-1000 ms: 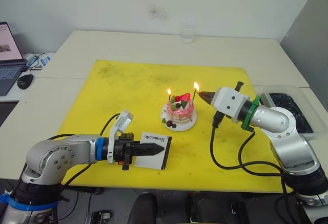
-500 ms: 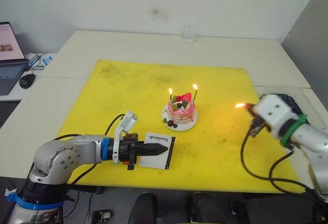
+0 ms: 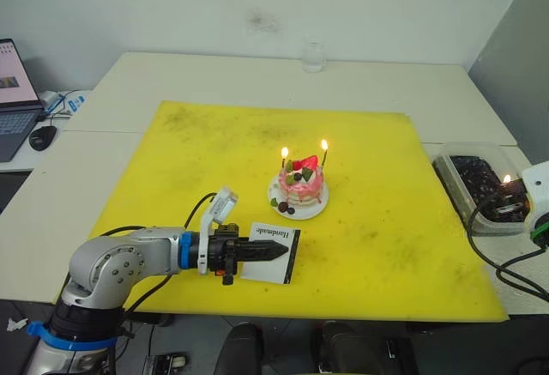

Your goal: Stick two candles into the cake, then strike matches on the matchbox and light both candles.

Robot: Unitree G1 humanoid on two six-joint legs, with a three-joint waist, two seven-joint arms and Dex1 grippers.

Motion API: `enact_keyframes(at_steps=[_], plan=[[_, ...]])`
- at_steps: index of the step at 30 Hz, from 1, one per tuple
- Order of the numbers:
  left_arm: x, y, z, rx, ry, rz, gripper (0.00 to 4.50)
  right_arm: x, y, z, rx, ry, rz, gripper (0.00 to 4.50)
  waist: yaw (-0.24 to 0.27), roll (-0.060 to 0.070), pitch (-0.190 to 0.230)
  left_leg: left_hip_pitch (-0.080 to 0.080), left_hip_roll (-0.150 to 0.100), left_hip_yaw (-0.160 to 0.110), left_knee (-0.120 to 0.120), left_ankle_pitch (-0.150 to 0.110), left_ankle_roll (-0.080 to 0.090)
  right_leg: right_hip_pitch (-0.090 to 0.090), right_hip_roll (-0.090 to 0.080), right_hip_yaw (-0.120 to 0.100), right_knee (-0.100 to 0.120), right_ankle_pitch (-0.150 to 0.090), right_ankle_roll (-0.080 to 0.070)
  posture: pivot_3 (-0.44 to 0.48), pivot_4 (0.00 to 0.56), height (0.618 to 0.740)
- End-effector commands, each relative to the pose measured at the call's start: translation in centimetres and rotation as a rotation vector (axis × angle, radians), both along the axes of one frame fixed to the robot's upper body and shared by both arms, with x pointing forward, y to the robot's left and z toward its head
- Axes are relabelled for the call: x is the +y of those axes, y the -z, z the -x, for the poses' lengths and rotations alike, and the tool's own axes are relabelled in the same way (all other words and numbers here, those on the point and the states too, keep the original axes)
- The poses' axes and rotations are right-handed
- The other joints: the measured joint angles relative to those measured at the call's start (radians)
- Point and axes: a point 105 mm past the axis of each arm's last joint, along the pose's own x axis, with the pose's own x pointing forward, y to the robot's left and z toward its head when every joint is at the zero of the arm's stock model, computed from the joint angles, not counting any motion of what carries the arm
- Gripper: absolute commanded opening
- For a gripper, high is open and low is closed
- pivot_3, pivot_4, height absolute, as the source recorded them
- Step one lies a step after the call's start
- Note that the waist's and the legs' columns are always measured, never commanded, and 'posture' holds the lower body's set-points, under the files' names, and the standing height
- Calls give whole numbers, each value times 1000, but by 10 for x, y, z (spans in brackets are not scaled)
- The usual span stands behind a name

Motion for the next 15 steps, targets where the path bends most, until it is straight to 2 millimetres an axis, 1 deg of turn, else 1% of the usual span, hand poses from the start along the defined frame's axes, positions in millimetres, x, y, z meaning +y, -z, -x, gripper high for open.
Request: enact_keyframes(at_steps=[1,3,5,6,9,11,13,14,15], plan=[[-1,-3,0,-21,-1,-1,0,-4,-19,-2,-86,17,-15,1607,0,0,0,0,0,0,0,0,0,0,0,0,0,0,0,0,150,740],[0,-2,1,-12,-10,-10,0,-2,-25,-2,-111,11,-15,2408,0,2,0,0,0,0,0,0,0,0,0,0,0,0,0,0,150,740],[1,0,2,-1,-16,-26,0,-1,-30,0,-133,9,-15,3010,0,2,0,0,0,0,0,0,0,0,0,0,0,0,0,0,150,740],[2,1,2,9,-24,-36,0,0,-35,1,-151,-1,-2,3416,0,2,0,0,0,0,0,0,0,0,0,0,0,0,0,0,150,740],[3,3,3,51,-50,-56,0,12,-52,7,-199,-60,35,4438,1,2,0,0,0,0,0,0,0,0,0,0,0,0,0,0,150,740],[2,5,2,90,-75,-75,0,28,-63,11,-225,-135,32,4478,1,2,0,0,1,-1,0,0,0,0,0,0,0,0,0,0,150,740],[3,11,1,141,-114,-104,0,49,-71,16,-230,-246,25,4478,1,3,-1,0,1,-1,0,0,0,0,0,0,0,0,0,0,150,740],[3,13,0,161,-129,-113,0,58,-73,18,-224,-289,19,4478,1,3,-1,0,1,-1,0,0,0,0,0,0,0,0,0,0,150,740],[3,16,0,185,-141,-120,0,72,-71,22,-201,-371,-17,4478,1,3,-1,0,1,-2,0,0,0,1,0,-1,0,0,1,0,150,740]])
